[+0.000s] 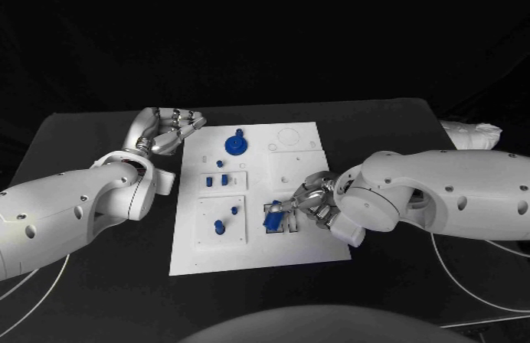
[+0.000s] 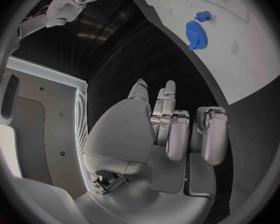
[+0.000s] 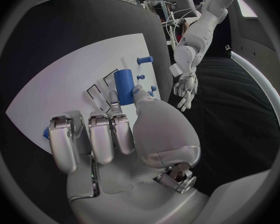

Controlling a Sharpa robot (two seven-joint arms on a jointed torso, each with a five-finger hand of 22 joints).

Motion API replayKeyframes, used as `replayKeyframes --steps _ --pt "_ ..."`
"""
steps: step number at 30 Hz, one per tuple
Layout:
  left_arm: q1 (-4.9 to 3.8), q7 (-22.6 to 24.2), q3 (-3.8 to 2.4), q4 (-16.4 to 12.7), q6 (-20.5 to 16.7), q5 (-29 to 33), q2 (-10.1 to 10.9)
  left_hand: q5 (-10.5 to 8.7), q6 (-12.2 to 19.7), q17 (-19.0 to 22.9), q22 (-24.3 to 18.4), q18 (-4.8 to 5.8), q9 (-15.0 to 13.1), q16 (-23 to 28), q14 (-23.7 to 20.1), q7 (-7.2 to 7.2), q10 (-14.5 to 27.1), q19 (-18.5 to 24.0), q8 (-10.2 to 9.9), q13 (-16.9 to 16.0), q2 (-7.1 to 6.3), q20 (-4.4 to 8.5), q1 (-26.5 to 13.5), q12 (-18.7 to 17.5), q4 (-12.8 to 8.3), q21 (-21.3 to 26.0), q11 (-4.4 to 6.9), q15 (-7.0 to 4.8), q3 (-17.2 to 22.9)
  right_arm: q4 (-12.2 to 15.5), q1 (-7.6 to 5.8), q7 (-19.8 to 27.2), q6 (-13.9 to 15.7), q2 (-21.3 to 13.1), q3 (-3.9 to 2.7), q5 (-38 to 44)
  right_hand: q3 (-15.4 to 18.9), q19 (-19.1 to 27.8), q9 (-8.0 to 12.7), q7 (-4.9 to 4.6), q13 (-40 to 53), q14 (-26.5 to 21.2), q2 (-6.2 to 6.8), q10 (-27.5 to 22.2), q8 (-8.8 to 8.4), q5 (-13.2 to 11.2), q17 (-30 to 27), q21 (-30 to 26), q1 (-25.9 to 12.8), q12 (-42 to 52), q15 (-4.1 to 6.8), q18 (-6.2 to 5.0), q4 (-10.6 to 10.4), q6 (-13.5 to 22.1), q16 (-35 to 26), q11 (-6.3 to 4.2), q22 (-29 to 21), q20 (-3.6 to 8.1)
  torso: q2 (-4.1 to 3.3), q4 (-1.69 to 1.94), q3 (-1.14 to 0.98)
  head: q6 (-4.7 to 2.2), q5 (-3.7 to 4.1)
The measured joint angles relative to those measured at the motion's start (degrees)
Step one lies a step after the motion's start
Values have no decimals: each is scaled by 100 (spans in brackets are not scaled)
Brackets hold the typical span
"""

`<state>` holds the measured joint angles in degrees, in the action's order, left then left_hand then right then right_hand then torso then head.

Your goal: Assemble the parts on the task board

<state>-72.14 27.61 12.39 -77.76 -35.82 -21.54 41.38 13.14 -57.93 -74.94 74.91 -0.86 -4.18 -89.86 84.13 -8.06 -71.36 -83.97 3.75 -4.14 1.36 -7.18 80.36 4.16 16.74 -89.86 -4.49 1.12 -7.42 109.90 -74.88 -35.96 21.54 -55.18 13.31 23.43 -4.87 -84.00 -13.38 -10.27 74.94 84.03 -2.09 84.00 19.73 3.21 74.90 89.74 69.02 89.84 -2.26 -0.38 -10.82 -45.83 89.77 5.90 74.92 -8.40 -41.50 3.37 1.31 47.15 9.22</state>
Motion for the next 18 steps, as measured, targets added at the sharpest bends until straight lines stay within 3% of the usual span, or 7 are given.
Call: replayKeyframes --steps 6,11,15,18 --pt "0 0 0 1 4 0 0 0 0 0 0 0 0 0 0 0 0 0 0 0 0 0 0 0 0 0 0 0 0 -27 -4 -44 6 1 -1 87 243 0 -27 -28 0 0 52 0 50 -11 2 0 -63 0 0 0 -105 296 0 0 0 0 0 2 0 -3 -2" --pt "0 -1 -2 4 8 0 -4 0 0 1 0 0 0 0 0 0 0 0 0 0 0 0 0 0 0 0 0 0 0 -37 0 -83 5 17 2 143 346 0 -166 11 0 0 51 0 221 -11 5 0 -62 0 0 0 -95 361 0 0 0 0 1 1 1 -4 -4" --pt "0 -1 -1 7 12 0 -11 0 0 1 0 0 0 0 0 0 0 0 0 0 0 0 0 0 0 0 0 0 0 -33 1 -98 3 19 2 169 378 0 -248 12 0 0 -49 0 370 -11 5 0 38 0 0 -1 -63 440 0 0 -1 0 1 -1 0 -4 -1" --pt "0 -1 -1 8 15 0 -13 0 -21 1 0 0 0 0 0 21 0 0 0 0 0 0 0 0 0 0 0 0 0 -21 9 -99 5 10 4 190 489 0 -368 17 0 0 -70 0 570 -11 4 0 59 0 0 0 -80 485 0 0 -1 0 1 -2 0 -2 -1"
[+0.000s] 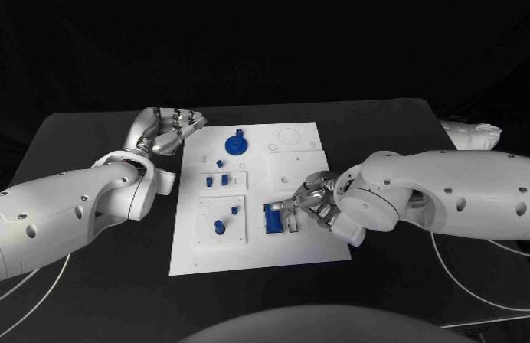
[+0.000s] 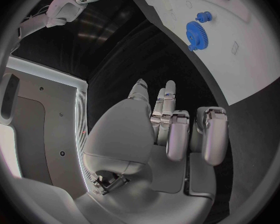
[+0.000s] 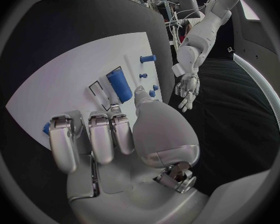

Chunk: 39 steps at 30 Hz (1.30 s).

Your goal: Assemble the parts on the task board

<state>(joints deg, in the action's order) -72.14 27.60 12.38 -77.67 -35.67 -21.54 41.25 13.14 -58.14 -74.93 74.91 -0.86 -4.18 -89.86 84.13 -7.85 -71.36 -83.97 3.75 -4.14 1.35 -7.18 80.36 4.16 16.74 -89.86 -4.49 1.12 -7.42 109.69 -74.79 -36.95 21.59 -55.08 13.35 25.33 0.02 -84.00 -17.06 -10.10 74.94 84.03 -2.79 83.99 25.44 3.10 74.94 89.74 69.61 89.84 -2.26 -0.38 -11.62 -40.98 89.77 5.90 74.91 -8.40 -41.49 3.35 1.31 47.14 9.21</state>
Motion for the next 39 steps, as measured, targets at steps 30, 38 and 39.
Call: replayKeyframes --steps 30,38,39 --pt "0 0 1 27 11 0 -51 0 0 1 0 0 0 0 0 -1 0 0 0 0 0 0 0 0 -1 0 0 0 -32 614 -178 1693 614 -1518 10 738 748 1 -1547 259 4 -9 -224 -6 1387 900 -2 0 60 0 251 0 -135 260 0 -229 4 246 11 0 17 57 12" --pt "0 -6 2 62 13 0 -102 0 1 2 0 0 0 0 0 -1 0 0 0 0 0 0 0 0 -1 0 0 0 -31 733 -191 857 -47 -2056 19 1464 796 0 -681 168 1 0 -194 0 78 824 -2 0 -61 0 143 -1 -135 -433 0 -182 4 141 12 -8 10 85 176" --pt "0 -6 2 68 14 0 -106 0 0 2 0 0 0 0 0 -1 0 0 0 0 0 0 0 0 -1 0 0 0 -32 750 -191 760 -119 -2091 19 1560 796 0 -646 169 2 0 -194 0 18 866 -2 0 -61 0 143 -1 -135 -489 0 -183 4 141 12 -9 10 88 199"
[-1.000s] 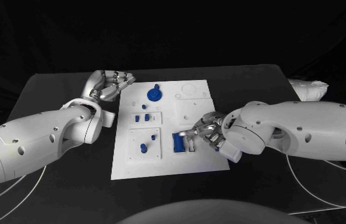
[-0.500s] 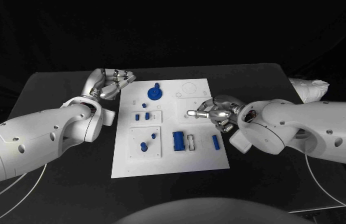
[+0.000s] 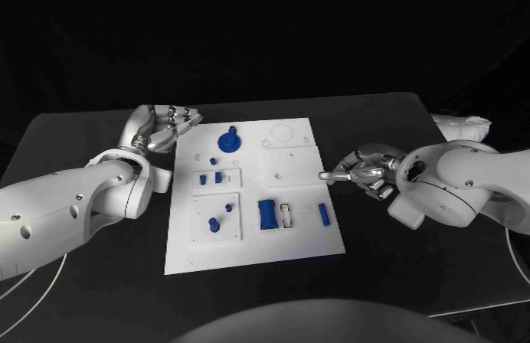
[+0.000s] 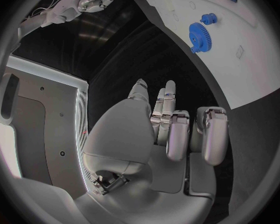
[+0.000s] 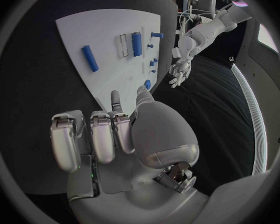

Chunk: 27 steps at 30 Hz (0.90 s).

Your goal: Assemble the parts on the task board

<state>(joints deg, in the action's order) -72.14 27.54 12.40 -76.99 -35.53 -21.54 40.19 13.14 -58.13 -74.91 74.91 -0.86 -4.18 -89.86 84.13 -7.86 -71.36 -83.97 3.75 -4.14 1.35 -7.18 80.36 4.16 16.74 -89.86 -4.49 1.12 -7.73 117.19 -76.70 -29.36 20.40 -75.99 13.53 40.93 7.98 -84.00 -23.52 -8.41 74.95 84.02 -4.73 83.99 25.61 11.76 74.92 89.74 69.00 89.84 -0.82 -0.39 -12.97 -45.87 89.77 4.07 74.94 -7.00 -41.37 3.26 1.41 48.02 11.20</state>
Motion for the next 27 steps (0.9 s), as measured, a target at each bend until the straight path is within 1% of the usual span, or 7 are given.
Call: replayKeyframes --steps 4,8,15,16,19,21,27 --pt "3 -1 0 22 2 0 -15 0 0 0 0 0 0 0 0 0 0 0 0 0 0 0 0 0 0 0 0 0 0 42 1 -345 -266 -82 0 319 -1 0 76 10 0 0 0 0 -156 227 0 0 0 0 0 0 38 -93 0 0 0 0 4 0 -3 8 91" --pt "9 -1 0 37 5 0 -27 0 0 0 0 0 0 0 0 0 0 0 0 0 0 0 0 0 0 0 0 0 0 67 8 -633 -489 -87 0 523 -35 0 116 1 0 0 52 0 -261 405 0 0 -24 0 0 0 114 -103 0 0 -1 0 4 1 -3 10 140" --pt "18 -2 0 54 8 -1 -31 0 0 0 0 0 0 0 0 0 0 0 0 0 0 0 0 0 0 0 0 0 0 100 33 -875 -645 -41 -1 627 -90 0 145 -22 0 0 299 0 -376 692 -1 0 -63 0 0 0 216 -121 0 0 -1 0 3 5 0 25 172" --pt "19 -2 0 55 8 -1 -31 0 0 0 0 0 0 0 0 0 0 0 0 0 0 0 0 0 0 0 0 0 0 104 38 -894 -649 -35 -1 627 -119 0 142 -47 0 0 320 1 -392 771 -1 0 -61 0 0 1 245 -54 0 43 -1 0 3 5 1 29 173" --pt "21 -3 1 57 8 -1 -31 0 0 0 0 0 0 0 0 0 0 0 0 0 0 0 0 0 0 0 0 0 0 112 67 -939 -646 -5 -2 626 -207 0 83 -79 0 1 421 8 -388 902 -1 0 -21 0 -42 1 331 169 0 74 -1 -44 2 5 4 35 179" --pt "21 -3 1 58 8 -1 -31 0 0 0 0 0 0 0 0 0 0 0 0 0 0 0 0 0 0 0 0 0 0 113 111 -960 -633 24 -3 622 -313 -1 -2 -95 0 1 486 1 -299 932 -1 0 -27 0 -42 1 372 309 0 103 -2 -61 2 5 4 38 181" --pt "21 -5 1 58 8 -1 -30 0 0 1 0 0 0 0 0 0 0 0 0 0 0 0 0 0 0 0 0 0 0 78 271 -996 -598 146 -1 613 -558 -1 -217 -122 0 0 533 1 -29 932 -1 0 20 0 -82 1 492 494 0 103 -2 -61 -1 3 5 50 191"
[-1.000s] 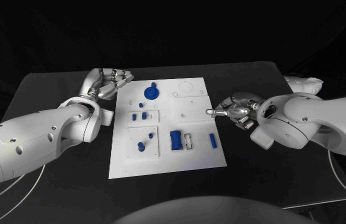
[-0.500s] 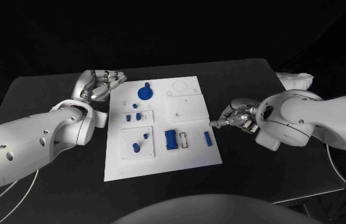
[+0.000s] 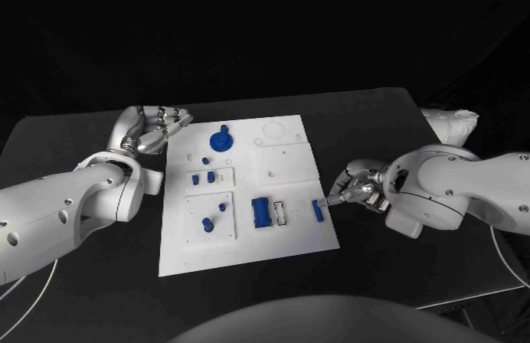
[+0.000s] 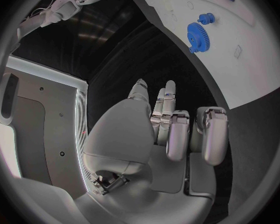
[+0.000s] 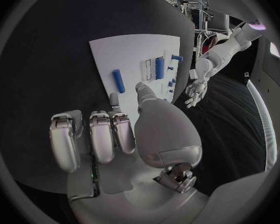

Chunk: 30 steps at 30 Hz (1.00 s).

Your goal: Assemble the parts on the task board

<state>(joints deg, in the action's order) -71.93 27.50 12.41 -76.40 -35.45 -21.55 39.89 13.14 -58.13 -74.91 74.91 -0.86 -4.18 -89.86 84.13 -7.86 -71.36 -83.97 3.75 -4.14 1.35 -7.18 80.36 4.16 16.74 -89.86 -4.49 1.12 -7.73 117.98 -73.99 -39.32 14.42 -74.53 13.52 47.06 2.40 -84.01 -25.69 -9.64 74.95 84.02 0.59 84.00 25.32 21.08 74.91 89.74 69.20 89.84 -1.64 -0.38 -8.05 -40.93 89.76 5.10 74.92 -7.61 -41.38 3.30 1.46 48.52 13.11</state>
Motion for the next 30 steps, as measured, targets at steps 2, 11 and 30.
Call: replayKeyframes --steps 2,11,30 --pt "0 0 0 0 0 0 2 0 0 0 0 0 0 0 0 0 0 0 0 0 0 0 0 0 0 0 0 0 0 -19 43 -6 13 38 0 -1 -37 1 -37 0 0 0 27 0 57 0 0 0 27 0 0 0 37 0 0 0 0 -1 0 -4 -1 4 -2" --pt "0 0 0 -1 4 0 13 0 0 0 0 0 0 0 0 0 0 0 0 0 0 0 0 0 0 0 0 0 0 -107 216 -27 134 270 2 18 -263 21 -302 22 0 0 3 0 407 -126 0 0 126 0 0 0 199 60 0 0 -1 -20 4 -5 -6 2 17" --pt "1 0 0 -8 11 0 57 0 0 0 0 0 0 0 0 0 0 0 0 0 0 0 0 0 0 0 0 0 0 -299 329 -36 250 561 -6 588 -386 21 -460 47 0 0 -119 0 590 -158 -1 0 63 0 0 0 164 157 0 -1 -1 -20 5 5 -4 2 70"
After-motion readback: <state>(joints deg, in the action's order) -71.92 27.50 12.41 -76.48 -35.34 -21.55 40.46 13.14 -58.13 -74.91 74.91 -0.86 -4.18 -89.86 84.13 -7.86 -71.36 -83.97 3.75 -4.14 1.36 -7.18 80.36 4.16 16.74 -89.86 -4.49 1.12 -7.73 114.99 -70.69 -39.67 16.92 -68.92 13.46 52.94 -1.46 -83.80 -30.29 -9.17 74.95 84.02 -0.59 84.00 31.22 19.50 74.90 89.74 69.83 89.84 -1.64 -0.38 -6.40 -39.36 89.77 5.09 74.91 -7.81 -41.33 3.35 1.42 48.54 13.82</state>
